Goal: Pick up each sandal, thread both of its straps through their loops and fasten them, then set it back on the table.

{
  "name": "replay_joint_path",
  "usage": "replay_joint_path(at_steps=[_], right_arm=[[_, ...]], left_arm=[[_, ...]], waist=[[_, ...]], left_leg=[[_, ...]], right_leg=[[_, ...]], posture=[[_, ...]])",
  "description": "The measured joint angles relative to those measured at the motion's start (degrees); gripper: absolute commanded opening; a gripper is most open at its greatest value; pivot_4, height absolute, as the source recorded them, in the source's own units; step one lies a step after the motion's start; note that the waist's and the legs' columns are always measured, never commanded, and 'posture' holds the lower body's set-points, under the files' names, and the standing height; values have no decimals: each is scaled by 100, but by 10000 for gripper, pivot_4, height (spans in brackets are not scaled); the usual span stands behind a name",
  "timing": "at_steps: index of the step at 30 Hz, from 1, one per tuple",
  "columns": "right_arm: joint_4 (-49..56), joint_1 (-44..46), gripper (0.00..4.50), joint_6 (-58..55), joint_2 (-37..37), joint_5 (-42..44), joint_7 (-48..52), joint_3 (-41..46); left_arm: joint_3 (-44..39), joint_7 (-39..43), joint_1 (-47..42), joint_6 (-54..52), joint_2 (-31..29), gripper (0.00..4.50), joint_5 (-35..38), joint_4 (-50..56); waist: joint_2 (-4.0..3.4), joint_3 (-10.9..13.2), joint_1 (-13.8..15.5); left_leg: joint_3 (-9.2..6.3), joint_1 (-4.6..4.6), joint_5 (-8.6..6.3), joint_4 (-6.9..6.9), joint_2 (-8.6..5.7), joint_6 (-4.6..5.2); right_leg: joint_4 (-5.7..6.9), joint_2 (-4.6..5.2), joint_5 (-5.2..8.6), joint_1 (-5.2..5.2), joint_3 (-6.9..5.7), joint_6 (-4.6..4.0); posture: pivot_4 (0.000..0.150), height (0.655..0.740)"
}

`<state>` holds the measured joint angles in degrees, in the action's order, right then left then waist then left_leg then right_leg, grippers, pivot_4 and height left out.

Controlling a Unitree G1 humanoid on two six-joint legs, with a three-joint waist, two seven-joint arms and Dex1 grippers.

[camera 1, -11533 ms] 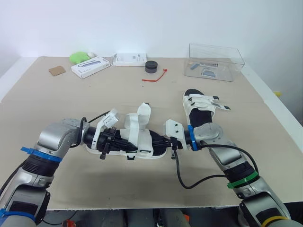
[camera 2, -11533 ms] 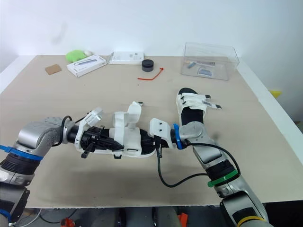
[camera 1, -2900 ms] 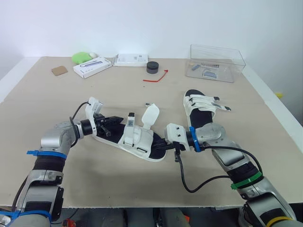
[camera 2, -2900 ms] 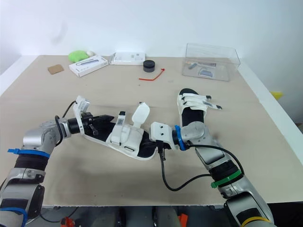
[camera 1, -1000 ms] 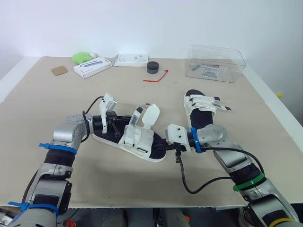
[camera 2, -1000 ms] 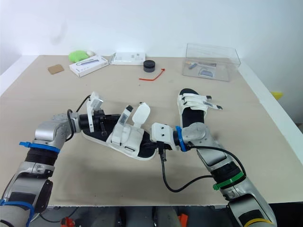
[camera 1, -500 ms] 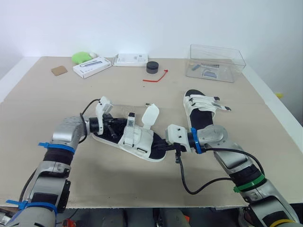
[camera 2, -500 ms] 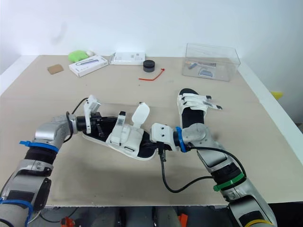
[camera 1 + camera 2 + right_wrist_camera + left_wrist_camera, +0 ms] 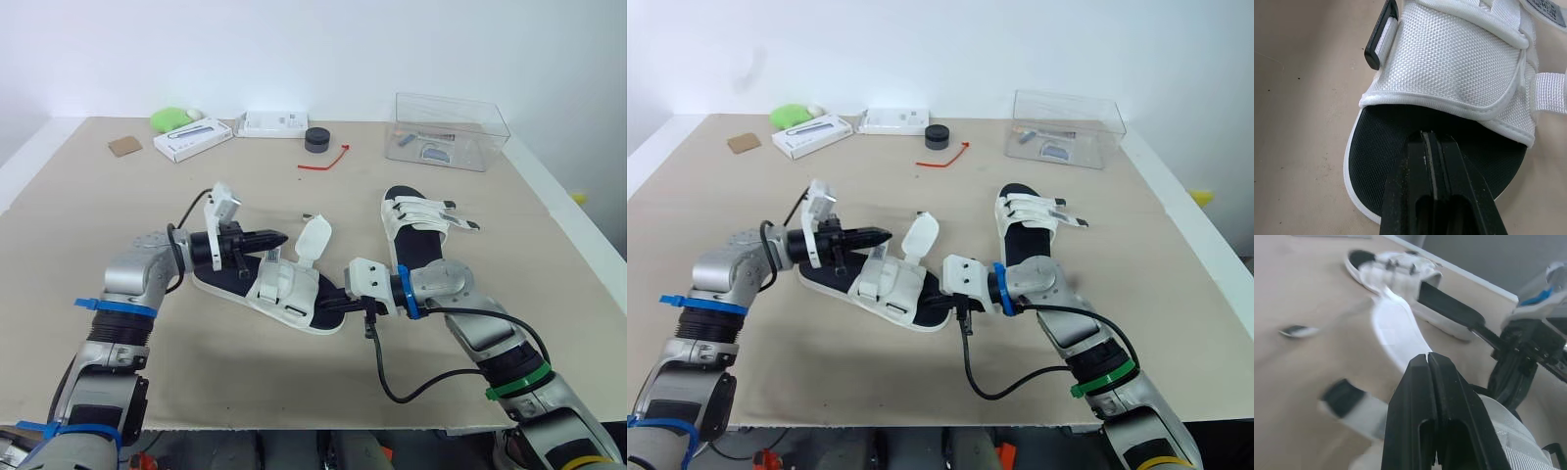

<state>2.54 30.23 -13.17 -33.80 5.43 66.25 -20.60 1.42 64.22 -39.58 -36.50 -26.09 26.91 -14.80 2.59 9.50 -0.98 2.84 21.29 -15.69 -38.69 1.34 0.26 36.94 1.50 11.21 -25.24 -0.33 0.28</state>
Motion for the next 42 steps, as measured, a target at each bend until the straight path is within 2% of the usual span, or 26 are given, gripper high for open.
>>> replay_joint_path(at_steps=[5, 13, 21, 26, 32, 36, 42], right_arm=[[4, -13, 0, 1, -1, 0, -11, 4], [-6, -13, 0, -1, -2, 0, -20, 6], [-50, -11, 0, -8, -2, -2, -50, 5], [-78, 2, 0, 27, 32, -1, -71, 5], [-354, 111, 0, 149, 141, -13, -159, 44], [-639, 261, 0, 295, 195, -115, -260, 65], [-891, 407, 0, 437, 315, -181, -278, 72]], left_arm=[[245, 37, -148, 309, 2, 671, -367, -968], [272, 146, -969, 1126, 171, 671, -848, -2698], [250, 261, -1257, 1549, 261, 671, -1018, -3378], [262, 656, -1114, 1341, 31, 671, -1065, -3161], [262, 965, -383, 554, -479, 671, -984, -1810], [245, 971, 91, 38, -685, 671, -830, -870], [182, 692, 277, -122, -662, 671, -777, -443]], waist=[[1, -1, 1], [3, -2, 2], [3, -2, -1], [3, -2, -30], [3, -3, -49], [2, -4, -34], [3, -4, -26]], left_leg=[[0, -1, 0, 0, -5, 0], [2, -2, 0, -2, -15, 2], [4, -12, 9, -7, -13, 7], [8, -11, 7, -6, -5, 8], [6, -12, 5, -4, 22, 8], [7, -15, 5, -4, 23, 7], [7, -13, 6, -4, 22, 6]], right_leg=[[0, 0, 0, 1, -4, 0], [0, 1, -1, 3, -9, 2], [0, -1, -14, 10, -7, 7], [1, -12, -13, 5, -1, 2], [3, -21, -9, 4, 1, -10], [4, -21, -10, 4, 2, -12], [3, -19, -10, 4, 4, -12]], posture=[[1500, 7400], [1500, 7400], [1500, 7400], [1500, 7400], [1500, 7400], [1500, 7400], [1500, 7400]])
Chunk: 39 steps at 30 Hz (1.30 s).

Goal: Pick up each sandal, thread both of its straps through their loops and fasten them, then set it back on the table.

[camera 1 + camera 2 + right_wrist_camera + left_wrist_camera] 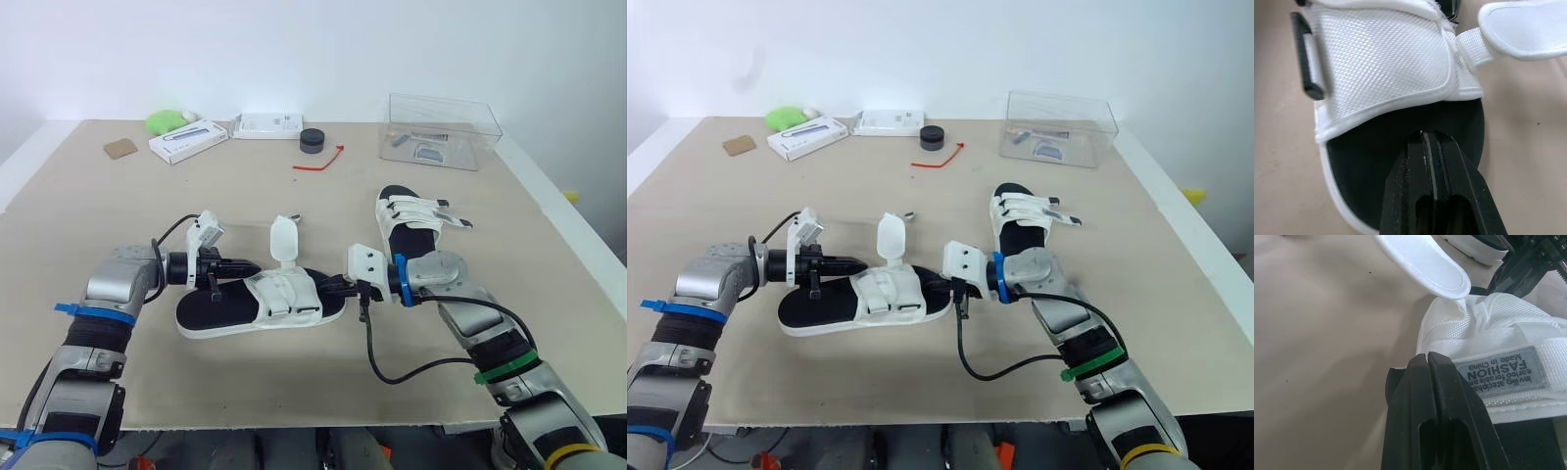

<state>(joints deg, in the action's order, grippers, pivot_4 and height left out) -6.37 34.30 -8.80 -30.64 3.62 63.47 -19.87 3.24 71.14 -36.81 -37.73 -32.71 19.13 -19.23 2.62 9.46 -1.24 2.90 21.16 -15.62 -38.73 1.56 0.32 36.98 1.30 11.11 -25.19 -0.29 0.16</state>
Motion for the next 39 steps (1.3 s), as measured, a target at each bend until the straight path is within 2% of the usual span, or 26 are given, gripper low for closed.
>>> replay_joint_path(at_steps=[5, 7, 10, 13, 14, 15, 21, 27, 32, 39], right_arm=[[-58, 25, 0, 51, 67, -40, 0, 0], [-57, 25, 0, 55, 70, -48, 3, 0], [-56, 24, 0, 56, 70, -51, 13, 0], [-35, 8, 0, 53, 66, -51, 17, 2], [-30, 1, 0, 53, 64, -51, 19, 4], [-24, -4, 0, 54, 61, -51, 21, 4], [-8, -21, 0, 66, 32, -51, 16, 11], [16, -45, 0, 113, 24, -55, -3, 13], [65, -85, 0, 115, 20, -54, -32, 20], [242, -196, 0, 56, -13, -59, -146, 35]], left_arm=[[-67, -345, -18, -69, 70, 671, 25, 62], [-120, -387, -74, -189, 69, 5752, 119, 35], [-250, -442, -287, -412, 64, 18090, 269, -19], [-434, -505, -588, -667, 73, 34237, 467, -220], [-495, -551, -654, -756, 96, 36789, 527, -299], [-545, -564, -686, -839, 121, 43727, 590, -349], [-555, -617, -925, -1523, 426, 44588, 847, -895], [-684, -803, -1760, -1762, 952, 44588, 974, -2097], [-1007, -944, -2573, -1569, 1275, 44588, 993, -3319], [-1488, -1339, -3162, -827, 1418, 44588, 937, -4503]], waist=[[0, 0, -11], [1, 1, -11], [1, 1, -10], [1, 1, -13], [1, 1, -13], [1, 1, -13], [2, 2, -9], [5, 3, -7], [6, 4, -16], [8, 5, -14]], left_leg=[[1, 2, 0, 0, 2, 0], [-1, 4, 0, 0, 4, 0], [-1, 5, 0, 0, 4, 0], [0, 4, 0, 1, 3, 0], [0, 4, 0, 1, 3, 0], [1, 4, -1, 1, 3, 0], [-1, 7, 0, 1, -2, 0], [-1, 9, 0, 1, -15, 0], [-1, 13, -2, 1, -16, 1], [-2, 16, -3, 2, -16, -2]], right_leg=[[0, -3, -1, -3, 9, -2], [0, -6, -1, -5, 7, -3], [0, -7, -1, -5, 5, -4], [0, -7, -1, -6, 4, -4], [0, -6, -1, -5, 4, -4], [0, -6, 0, -6, 4, -4], [0, -3, 0, -6, 0, -3], [-1, -3, 0, -6, -5, -3], [-2, -3, 0, -9, -4, -3], [-2, -2, 1, -11, -6, -1]], posture=[[1500, 7400], [1500, 7400], [1500, 7400], [1500, 7400], [1500, 7400], [1500, 7400], [1500, 7400], [1500, 7400], [1500, 7400], [1500, 7400]])
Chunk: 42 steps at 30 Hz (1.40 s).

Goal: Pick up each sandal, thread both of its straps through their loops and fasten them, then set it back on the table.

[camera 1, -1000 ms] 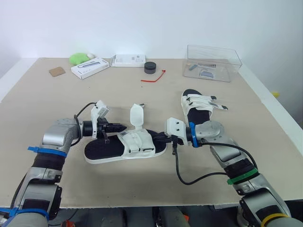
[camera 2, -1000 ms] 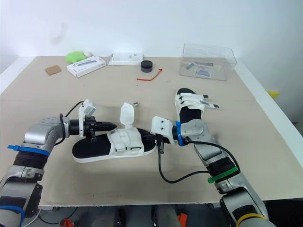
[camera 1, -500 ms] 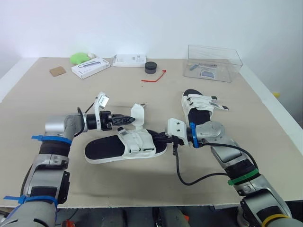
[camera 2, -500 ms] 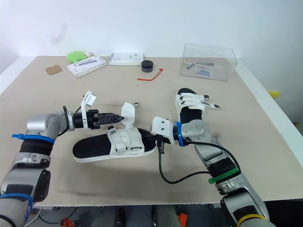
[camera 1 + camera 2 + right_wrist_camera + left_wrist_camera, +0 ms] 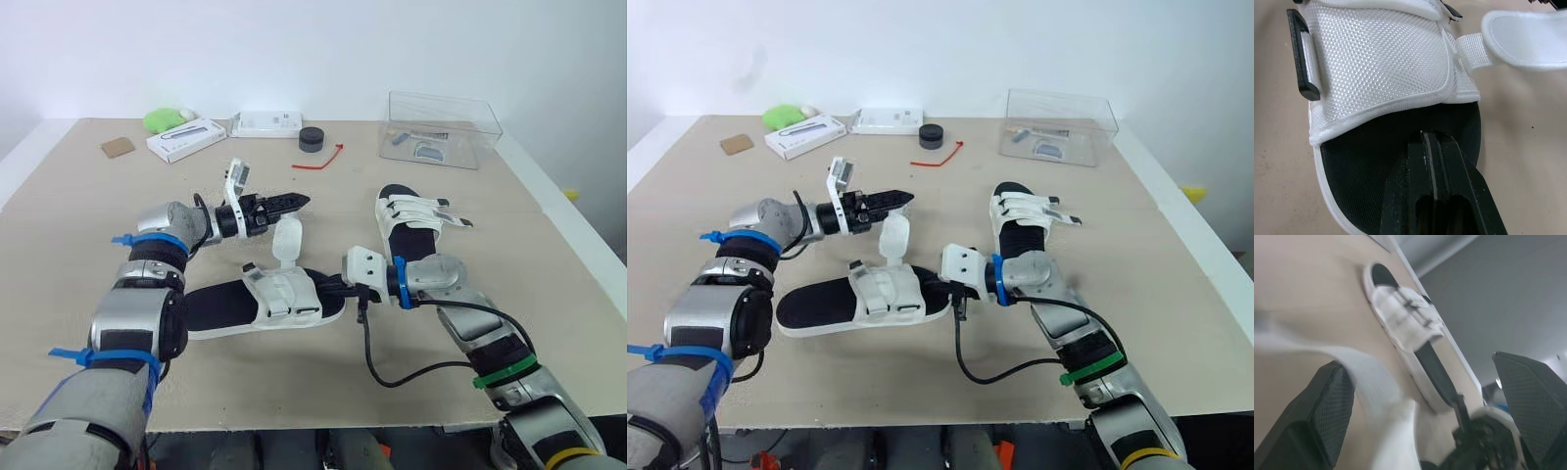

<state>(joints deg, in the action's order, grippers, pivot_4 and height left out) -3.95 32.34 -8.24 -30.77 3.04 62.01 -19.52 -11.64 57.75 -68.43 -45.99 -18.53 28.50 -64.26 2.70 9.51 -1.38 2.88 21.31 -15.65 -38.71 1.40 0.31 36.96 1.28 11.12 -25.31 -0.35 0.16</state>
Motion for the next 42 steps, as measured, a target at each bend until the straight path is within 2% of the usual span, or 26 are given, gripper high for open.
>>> replay_joint_path(at_steps=[10, 13, 19, 22, 28, 32, 33, 36, 38, 40, 42], right_arm=[[92, -23, 0, -66, -58, 0, -11, 0], [101, -26, 0, -66, -60, 1, -13, 0], [96, -14, 0, -69, -68, 0, 7, -2], [83, 3, 0, -61, -69, -2, 23, -10], [53, 22, 0, -54, -69, -2, 35, -15], [44, 32, 0, -50, -70, 0, 54, -20], [50, 41, 0, -49, -72, 2, 63, -27], [51, 48, 0, -41, -90, 5, 100, -29], [50, 44, 0, -38, -123, 5, 125, -16], [40, 59, 0, -25, -138, 1, 144, -42], [12, 72, 0, -25, -143, -9, 158, -29]], left_arm=[[-68, 41, -239, 477, 111, 44588, -219, -328], [-67, 62, -238, 601, 172, 38103, -287, -397], [-60, 55, -238, 977, 210, 10220, -503, -453], [-61, 58, -238, 1058, 210, 879, -575, -454], [43, 170, -207, 1493, 205, 879, -794, -374], [509, 505, 144, 2297, 182, 879, -1177, 500], [815, 681, 555, 2771, 115, 879, -1353, 1379], [1226, 939, 1226, 3531, -89, 879, -1592, 2869], [1345, 1030, 1427, 3799, -151, 879, -1654, 3378], [1642, 1263, 2100, 4600, -541, 879, -1841, 4749], [1923, 1499, 2547, 5295, -761, 879, -2018, 5398]], waist=[[1, 1, 2], [2, 1, 2], [2, 1, 2], [2, 1, 2], [2, 1, 2], [1, 2, 2], [1, 2, -1], [1, 2, 4], [1, 2, 17], [-3, -1, 6], [-3, -2, 20]], left_leg=[[1, 4, -3, 0, -12, -5], [0, 6, -3, 0, -12, -5], [0, 6, -3, 0, -13, -5], [0, 6, -4, 0, -13, -5], [0, 6, -4, 0, -14, -5], [2, 5, -4, 1, -7, -7], [3, 5, -5, 2, 1, -8], [5, 4, -8, 4, 10, -17], [5, 4, -8, 4, 10, -17], [15, -6, -13, 5, 11, -15], [14, -7, -12, 3, 12, -14]], right_leg=[[-1, 10, 0, -1, -1, 3], [-1, 9, 0, -2, -2, 3], [-1, 11, 0, -2, -2, 3], [-1, 10, 0, -2, -2, 3], [-1, 11, -1, -2, -2, 1], [0, 12, -9, -2, 4, -13], [-1, 12, -14, -3, 11, -20], [-2, 8, -14, -4, 25, -25], [-1, 9, -13, -3, 23, -26], [-3, 8, -13, 1, 37, -26], [-3, 7, -13, 3, 33, -26]], posture=[[1500, 7400], [1500, 7400], [1500, 7400], [1500, 7400], [1500, 7400], [1500, 7400], [1500, 7400], [1500, 7400], [1500, 7400], [1500, 7400], [1500, 7400]])
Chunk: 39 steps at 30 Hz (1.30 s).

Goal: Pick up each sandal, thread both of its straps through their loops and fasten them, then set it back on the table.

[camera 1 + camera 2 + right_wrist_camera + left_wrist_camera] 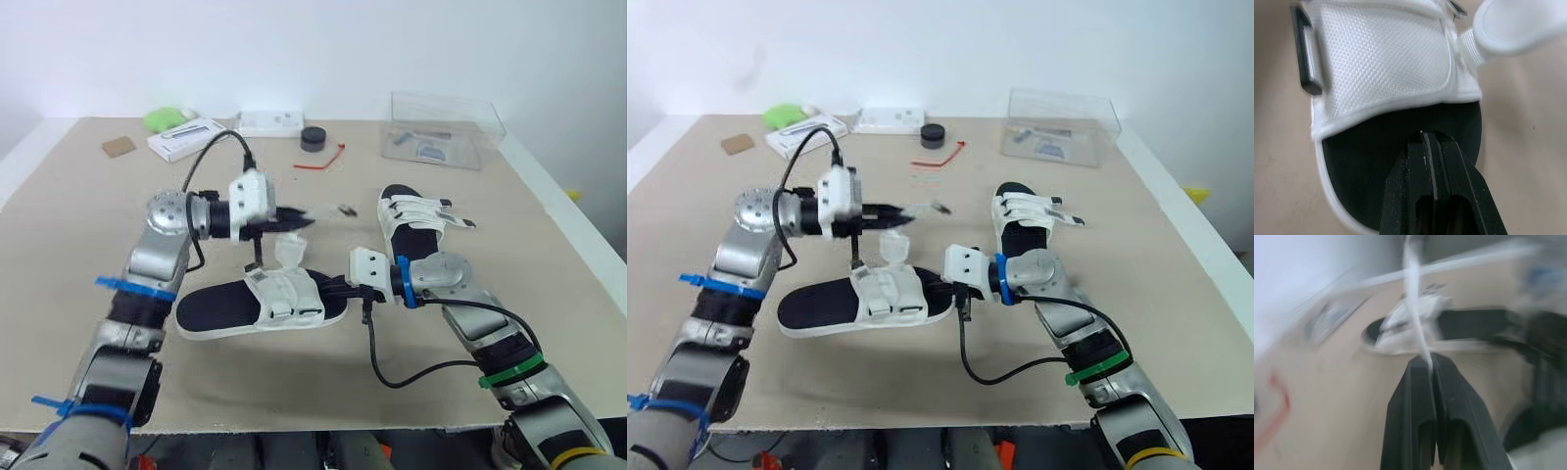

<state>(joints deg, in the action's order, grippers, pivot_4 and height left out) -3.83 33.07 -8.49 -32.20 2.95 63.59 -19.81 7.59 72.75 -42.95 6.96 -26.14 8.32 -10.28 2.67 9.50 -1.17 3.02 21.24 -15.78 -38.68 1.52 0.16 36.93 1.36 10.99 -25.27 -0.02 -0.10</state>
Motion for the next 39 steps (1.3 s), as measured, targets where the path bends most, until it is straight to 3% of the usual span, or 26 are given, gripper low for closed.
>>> replay_joint_path(at_steps=[3, 4, 7, 10, 14, 18, 21, 24, 32, 35, 39], right_arm=[[-59, 14, 0, 26, 27, 0, -12, -4], [-62, 14, 0, 27, 26, 0, -11, -2], [-122, 32, 0, 91, 42, -4, 1, -11], [-205, 90, 0, 147, 62, -9, 46, -32], [-284, 144, 0, 206, 102, -57, 98, -41], [-303, 148, 0, 249, 131, -86, 103, -41], [-294, 146, 0, 262, 133, -88, 116, -41], [-289, 142, 0, 266, 132, -88, 121, -38], [-264, 106, 0, 292, 123, -92, 136, -15], [-248, 102, 0, 299, 136, -91, 138, -20], [-252, 105, 0, 311, 143, -91, 166, -22]], left_arm=[[291, 263, 597, 1353, -414, 879, -235, 422], [298, 274, 610, 1412, -427, 879, -249, 421], [513, 405, 662, 3074, -777, 879, -532, 404], [776, 433, 645, 3727, -893, 879, -639, 242], [1023, 406, 522, 3847, -907, 879, -707, 59], [1064, 388, 427, 3354, -912, 18459, -549, 126], [1059, 407, 400, 2597, -983, 29981, -237, 442], [1046, 416, 404, 2192, -1088, 29981, -85, 584], [436, 426, 535, -497, -2003, 29981, 841, 1396], [80, 376, 784, -2635, -2553, 29981, 2007, 2053], [-754, -5, 1440, -5229, -3131, 29981, 4076, 2846]], waist=[[0, 0, 1], [0, 0, 2], [-1, 0, 5], [-1, 0, 5], [-1, 0, 2], [-1, 0, 0], [-1, 0, -2], [-1, 0, -2], [-1, 0, -2], [0, 2, -17], [-1, 2, -25]], left_leg=[[1, -3, 3, 0, 4, 3], [1, -3, 4, 0, 4, 4], [0, -5, 6, 0, 6, 7], [2, -5, 5, 0, 7, 7], [3, -7, 7, -1, 8, 9], [1, -8, 7, -1, 13, 10], [0, -7, 6, 0, 15, 11], [0, -7, 6, 0, 16, 12], [-3, -6, 4, 2, 21, 13], [-2, -5, 0, 2, 22, 18], [-7, -9, -6, 4, 23, 23]], right_leg=[[0, -5, 0, 0, -2, 1], [0, -5, 0, 0, -4, 1], [0, -8, 12, 2, -7, 21], [0, -8, 12, 2, -7, 21], [1, -11, 12, 2, -9, 23], [1, -21, 12, 2, -11, 22], [1, -27, 14, 1, -11, 19], [1, -27, 16, 1, -11, 17], [1, -28, 22, -1, -17, 19], [2, -28, 28, -4, -18, 24], [5, -21, 42, -3, -15, 25]], posture=[[1500, 7400], [1500, 7400], [1500, 7400], [1500, 7400], [1500, 7400], [1500, 7400], [1500, 7400], [1500, 7400], [1500, 7400], [1500, 7400], [1500, 7400]])
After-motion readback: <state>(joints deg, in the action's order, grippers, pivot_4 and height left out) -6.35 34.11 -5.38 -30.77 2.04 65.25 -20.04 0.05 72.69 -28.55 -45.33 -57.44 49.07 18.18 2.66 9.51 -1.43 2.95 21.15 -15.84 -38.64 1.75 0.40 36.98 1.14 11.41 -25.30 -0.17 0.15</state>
